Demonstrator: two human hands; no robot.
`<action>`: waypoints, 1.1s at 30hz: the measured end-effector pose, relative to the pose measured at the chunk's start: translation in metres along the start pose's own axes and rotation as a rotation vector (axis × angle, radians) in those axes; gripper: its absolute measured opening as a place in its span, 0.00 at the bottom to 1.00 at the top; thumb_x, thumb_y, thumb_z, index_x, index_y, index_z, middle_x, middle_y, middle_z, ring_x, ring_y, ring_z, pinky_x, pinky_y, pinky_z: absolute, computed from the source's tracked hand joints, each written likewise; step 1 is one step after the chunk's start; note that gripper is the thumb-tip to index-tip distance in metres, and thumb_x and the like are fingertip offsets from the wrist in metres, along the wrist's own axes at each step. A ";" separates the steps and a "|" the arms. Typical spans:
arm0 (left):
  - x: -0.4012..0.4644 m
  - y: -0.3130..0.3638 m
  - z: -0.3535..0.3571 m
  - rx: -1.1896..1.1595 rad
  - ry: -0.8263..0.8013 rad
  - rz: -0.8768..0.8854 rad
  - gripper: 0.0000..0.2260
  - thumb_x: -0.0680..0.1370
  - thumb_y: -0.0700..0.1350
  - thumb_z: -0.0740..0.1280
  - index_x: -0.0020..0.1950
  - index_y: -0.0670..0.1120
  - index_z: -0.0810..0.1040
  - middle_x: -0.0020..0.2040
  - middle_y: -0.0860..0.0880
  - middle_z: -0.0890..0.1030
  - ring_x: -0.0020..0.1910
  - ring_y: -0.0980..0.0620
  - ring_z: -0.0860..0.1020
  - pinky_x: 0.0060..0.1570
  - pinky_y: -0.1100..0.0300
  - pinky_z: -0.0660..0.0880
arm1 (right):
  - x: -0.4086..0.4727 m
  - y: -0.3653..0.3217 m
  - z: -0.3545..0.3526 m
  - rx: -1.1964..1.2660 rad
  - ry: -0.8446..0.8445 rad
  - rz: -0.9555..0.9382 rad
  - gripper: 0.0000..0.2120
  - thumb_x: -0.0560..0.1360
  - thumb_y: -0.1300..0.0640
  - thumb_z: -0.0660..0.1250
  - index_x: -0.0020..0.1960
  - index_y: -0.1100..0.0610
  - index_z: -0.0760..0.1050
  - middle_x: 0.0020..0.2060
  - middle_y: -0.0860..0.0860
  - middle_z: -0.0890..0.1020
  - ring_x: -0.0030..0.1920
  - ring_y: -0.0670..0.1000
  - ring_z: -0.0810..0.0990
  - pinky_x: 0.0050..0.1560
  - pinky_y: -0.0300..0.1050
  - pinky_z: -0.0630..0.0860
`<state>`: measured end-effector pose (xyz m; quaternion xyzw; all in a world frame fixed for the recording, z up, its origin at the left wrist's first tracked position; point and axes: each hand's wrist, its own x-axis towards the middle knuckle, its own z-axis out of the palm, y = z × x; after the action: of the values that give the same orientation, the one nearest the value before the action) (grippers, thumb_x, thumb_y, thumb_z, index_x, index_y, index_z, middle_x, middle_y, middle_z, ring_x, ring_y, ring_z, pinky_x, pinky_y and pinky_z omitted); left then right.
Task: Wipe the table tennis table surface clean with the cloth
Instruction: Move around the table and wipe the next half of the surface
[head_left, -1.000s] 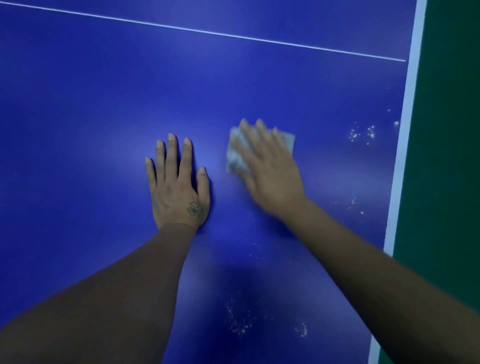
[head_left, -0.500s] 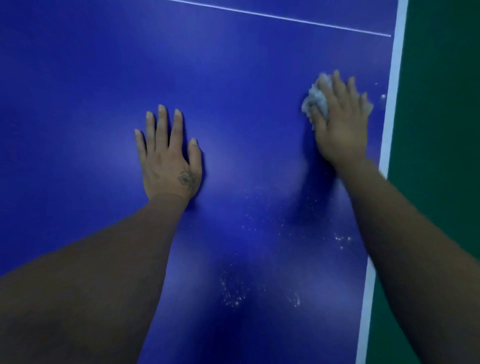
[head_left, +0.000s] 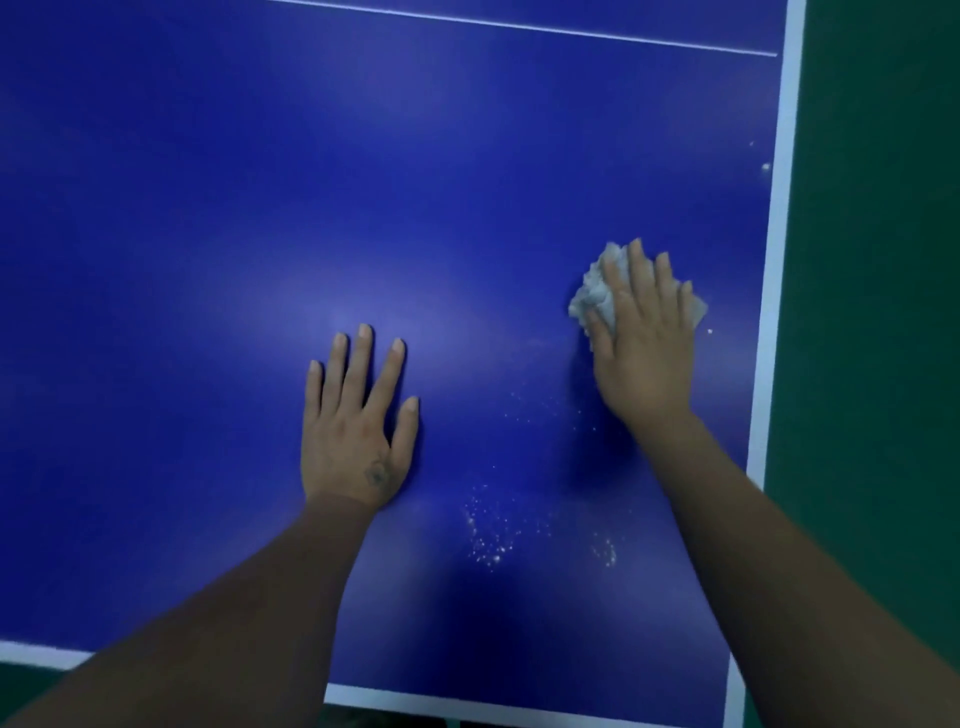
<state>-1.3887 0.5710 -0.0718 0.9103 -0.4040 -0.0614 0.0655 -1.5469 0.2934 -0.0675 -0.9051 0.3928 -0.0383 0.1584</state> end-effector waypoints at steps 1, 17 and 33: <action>-0.001 -0.001 0.000 0.000 0.004 -0.004 0.28 0.87 0.56 0.56 0.86 0.52 0.58 0.87 0.47 0.53 0.87 0.44 0.49 0.83 0.38 0.52 | -0.016 -0.006 0.002 -0.005 -0.012 -0.026 0.28 0.89 0.46 0.54 0.87 0.50 0.55 0.86 0.51 0.56 0.86 0.57 0.50 0.85 0.60 0.46; 0.003 -0.002 0.005 -0.040 0.033 -0.010 0.28 0.85 0.53 0.61 0.85 0.51 0.62 0.87 0.46 0.57 0.86 0.42 0.52 0.82 0.36 0.54 | 0.011 -0.051 0.029 -0.021 -0.039 -0.377 0.28 0.88 0.49 0.60 0.86 0.53 0.59 0.86 0.54 0.58 0.86 0.60 0.53 0.84 0.65 0.51; 0.003 -0.001 0.008 -0.056 0.062 -0.006 0.28 0.85 0.52 0.61 0.85 0.50 0.63 0.86 0.45 0.58 0.86 0.42 0.53 0.82 0.36 0.54 | -0.021 -0.069 0.031 -0.058 -0.213 -0.764 0.31 0.88 0.44 0.59 0.86 0.55 0.57 0.86 0.54 0.55 0.86 0.57 0.51 0.85 0.61 0.53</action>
<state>-1.3869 0.5687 -0.0796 0.9107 -0.3974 -0.0448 0.1031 -1.5074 0.3606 -0.0740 -0.9891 0.0102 0.0108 0.1467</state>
